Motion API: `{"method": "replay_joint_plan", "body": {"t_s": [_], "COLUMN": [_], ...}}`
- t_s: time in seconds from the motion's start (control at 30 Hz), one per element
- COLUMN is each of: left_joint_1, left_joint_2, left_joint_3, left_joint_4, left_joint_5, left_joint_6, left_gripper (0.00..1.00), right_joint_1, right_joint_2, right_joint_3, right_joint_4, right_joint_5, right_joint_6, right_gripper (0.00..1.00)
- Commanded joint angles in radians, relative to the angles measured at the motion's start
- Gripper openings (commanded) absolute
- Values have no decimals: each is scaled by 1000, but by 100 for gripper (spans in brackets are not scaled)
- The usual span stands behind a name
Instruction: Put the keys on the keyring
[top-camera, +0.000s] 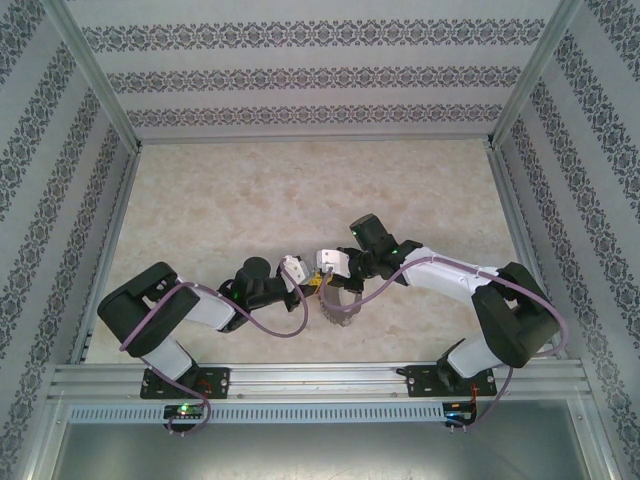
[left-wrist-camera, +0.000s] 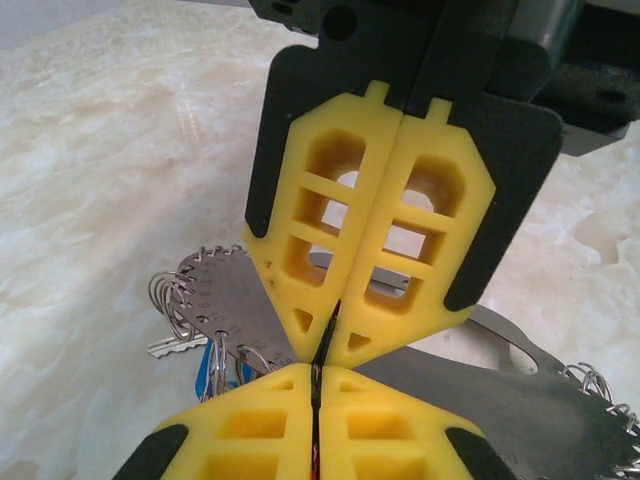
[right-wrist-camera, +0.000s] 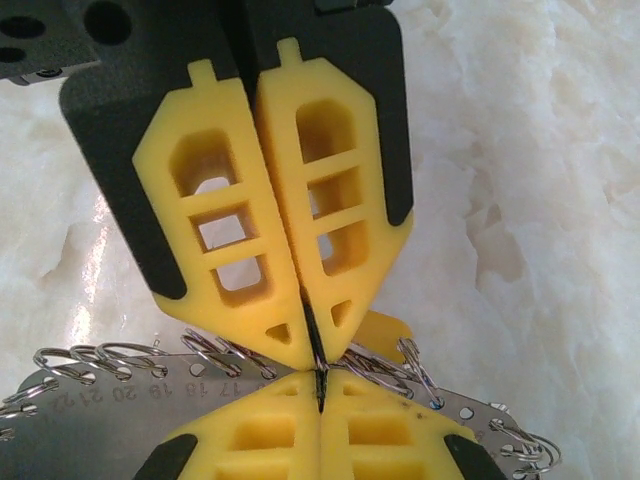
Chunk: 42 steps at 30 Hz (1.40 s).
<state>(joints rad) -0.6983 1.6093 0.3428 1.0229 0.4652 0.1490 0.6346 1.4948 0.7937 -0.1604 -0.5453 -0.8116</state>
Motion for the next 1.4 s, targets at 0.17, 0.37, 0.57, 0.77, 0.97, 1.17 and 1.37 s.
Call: {"method": "replay_joint_plan", "body": {"t_s": [0.17,0.37,0.57,0.77,0.97,1.17,1.37], "left_joint_1": [9,8,8,8,8,8,8], "left_joint_2": [-17,-133,-314,-396,-414,-429,-424], "left_joint_3": [8,23,161,238,326,360,379], "left_joint_4": [-34,-210,-625,-816,-925,-969,-962], "left_joint_5": [22,2,41,-20,-35,-23,3], "left_joint_6": [15,93,176,172,220,249,245], "left_gripper": [0,0,0,0,0,0,0], "right_joint_1": [-1,20,-13,-52,-52,-82,-79], "right_joint_2": [-17,-70,-128,-157,-140,-172,-169], "right_joint_3": [13,-5,-34,-35,4,-29,-62], "right_joint_4": [15,29,69,158,168,216,216], "right_joint_5": [-48,-27,-83,-124,-122,-202,-216], "right_joint_6": [-10,-42,-44,-8,-11,62,42], "right_gripper": [0,0,18,30,30,26,31]}}
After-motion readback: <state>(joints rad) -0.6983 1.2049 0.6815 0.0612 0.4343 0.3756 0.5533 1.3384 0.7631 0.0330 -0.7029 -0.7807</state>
